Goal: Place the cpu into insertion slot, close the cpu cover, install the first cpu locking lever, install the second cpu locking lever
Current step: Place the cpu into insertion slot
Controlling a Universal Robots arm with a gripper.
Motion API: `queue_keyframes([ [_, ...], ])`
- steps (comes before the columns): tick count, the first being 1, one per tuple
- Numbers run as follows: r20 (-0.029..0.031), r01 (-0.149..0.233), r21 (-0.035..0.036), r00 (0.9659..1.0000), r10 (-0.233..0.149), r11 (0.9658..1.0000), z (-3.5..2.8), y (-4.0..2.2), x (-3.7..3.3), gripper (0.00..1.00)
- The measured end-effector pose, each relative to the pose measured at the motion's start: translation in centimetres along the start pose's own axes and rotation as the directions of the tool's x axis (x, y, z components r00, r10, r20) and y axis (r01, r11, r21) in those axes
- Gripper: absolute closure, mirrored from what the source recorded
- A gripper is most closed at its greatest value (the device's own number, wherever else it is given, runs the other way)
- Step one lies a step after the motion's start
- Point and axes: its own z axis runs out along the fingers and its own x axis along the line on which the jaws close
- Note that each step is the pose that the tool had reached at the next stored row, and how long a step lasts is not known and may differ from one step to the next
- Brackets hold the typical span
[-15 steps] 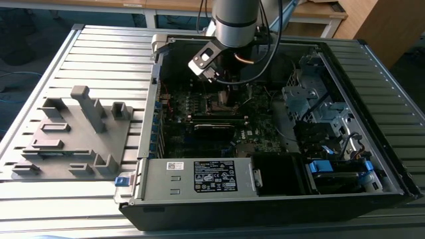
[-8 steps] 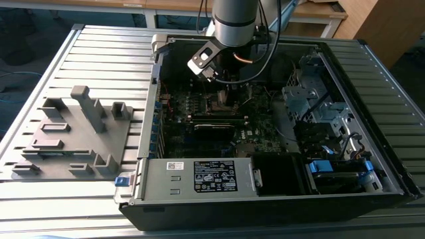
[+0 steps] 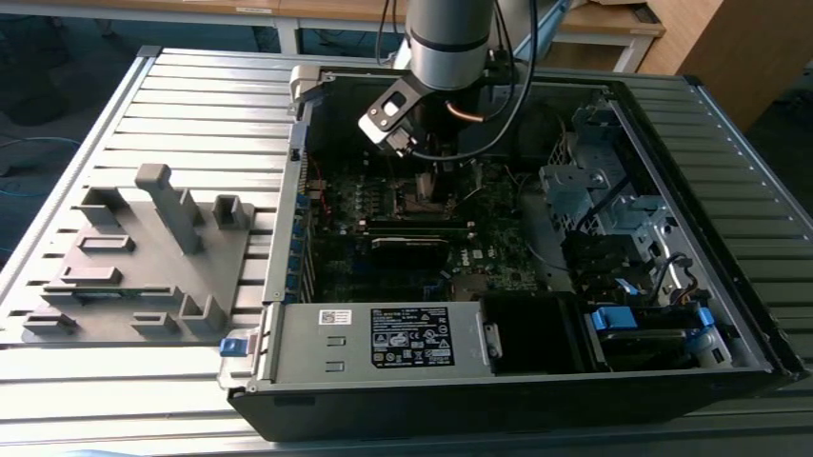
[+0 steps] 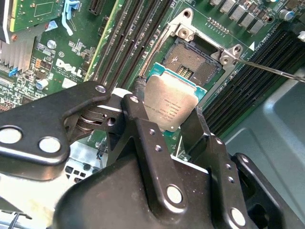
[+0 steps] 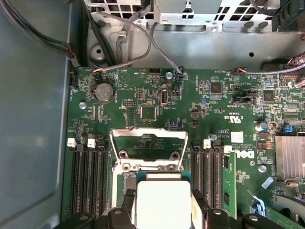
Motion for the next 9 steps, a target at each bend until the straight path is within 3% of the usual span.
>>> queue_keyframes([
  [9,0.0000,0.000,0.0000,1.0000,0.000,1.0000,0.03,0.00,0.00,0.46],
])
